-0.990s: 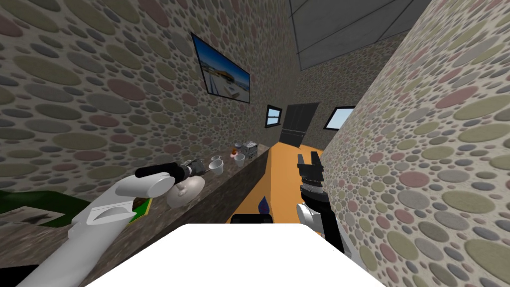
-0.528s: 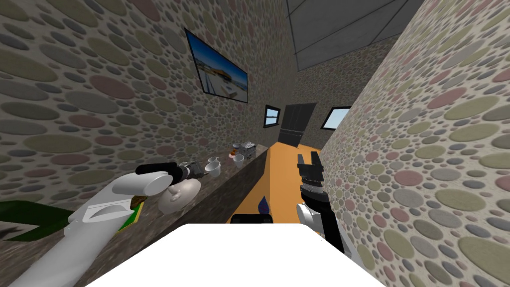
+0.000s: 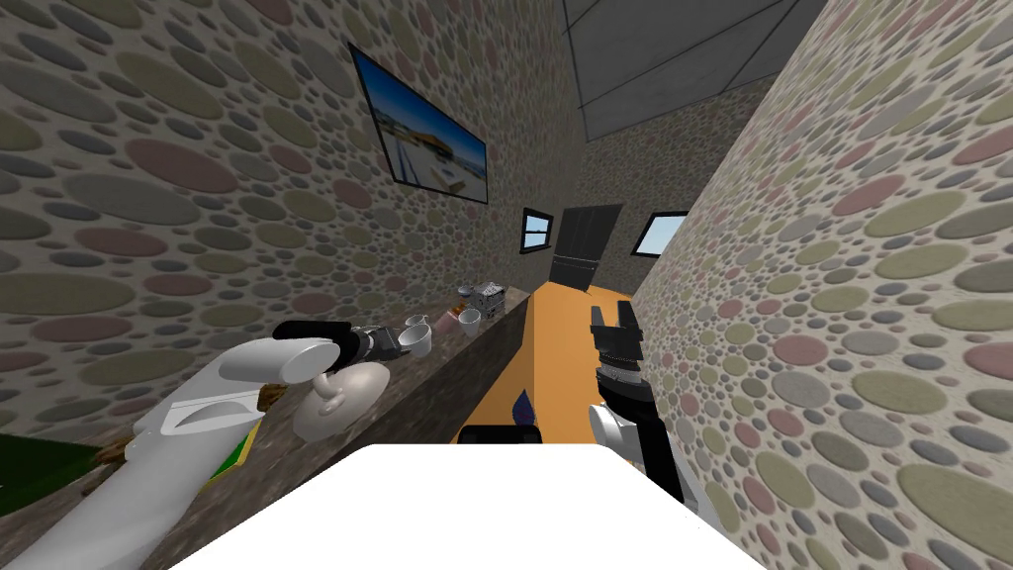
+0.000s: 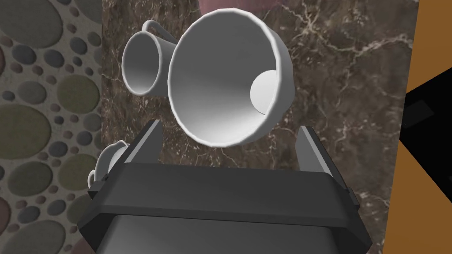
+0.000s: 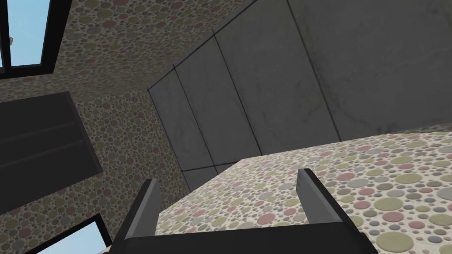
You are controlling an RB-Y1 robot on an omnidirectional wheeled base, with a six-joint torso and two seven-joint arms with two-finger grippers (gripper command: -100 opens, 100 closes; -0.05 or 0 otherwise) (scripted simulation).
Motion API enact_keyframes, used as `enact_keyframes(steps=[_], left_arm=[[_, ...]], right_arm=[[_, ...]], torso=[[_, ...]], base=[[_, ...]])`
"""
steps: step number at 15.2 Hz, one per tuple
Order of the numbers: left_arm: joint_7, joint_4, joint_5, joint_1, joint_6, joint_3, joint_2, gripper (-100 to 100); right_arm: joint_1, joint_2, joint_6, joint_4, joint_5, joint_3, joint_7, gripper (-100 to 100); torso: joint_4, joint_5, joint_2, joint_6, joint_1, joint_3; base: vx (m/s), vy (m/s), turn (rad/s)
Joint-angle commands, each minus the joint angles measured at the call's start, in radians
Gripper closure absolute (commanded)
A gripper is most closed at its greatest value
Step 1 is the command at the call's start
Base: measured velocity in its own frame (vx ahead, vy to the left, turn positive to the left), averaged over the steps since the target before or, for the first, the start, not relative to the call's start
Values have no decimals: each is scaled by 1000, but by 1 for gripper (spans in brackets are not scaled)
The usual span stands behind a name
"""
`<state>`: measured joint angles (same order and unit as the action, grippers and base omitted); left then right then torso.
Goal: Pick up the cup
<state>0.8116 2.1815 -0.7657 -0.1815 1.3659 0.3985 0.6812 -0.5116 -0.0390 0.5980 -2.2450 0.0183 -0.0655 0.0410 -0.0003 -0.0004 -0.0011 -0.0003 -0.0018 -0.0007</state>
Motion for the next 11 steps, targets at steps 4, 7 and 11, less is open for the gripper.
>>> enact_keyframes(steps=[4, 7, 11], left_arm=[[30, -7, -22, 7, 80, 12, 10, -100], [55, -15, -41, 14, 142, 22, 18, -100], [80, -23, -59, 20, 202, 31, 25, -100]], right_arm=[[0, 0, 0, 0, 0, 0, 0, 0], [0, 0, 0, 0, 0, 0, 0, 0], [0, 0, 0, 0, 0, 0, 0, 0]], torso=[[0, 0, -1, 0, 0, 0], [0, 0, 0, 0, 1, 0], [0, 0, 0, 0, 1, 0]], base=[[35, -10, -48], [31, -9, -43], [27, -5, -42]])
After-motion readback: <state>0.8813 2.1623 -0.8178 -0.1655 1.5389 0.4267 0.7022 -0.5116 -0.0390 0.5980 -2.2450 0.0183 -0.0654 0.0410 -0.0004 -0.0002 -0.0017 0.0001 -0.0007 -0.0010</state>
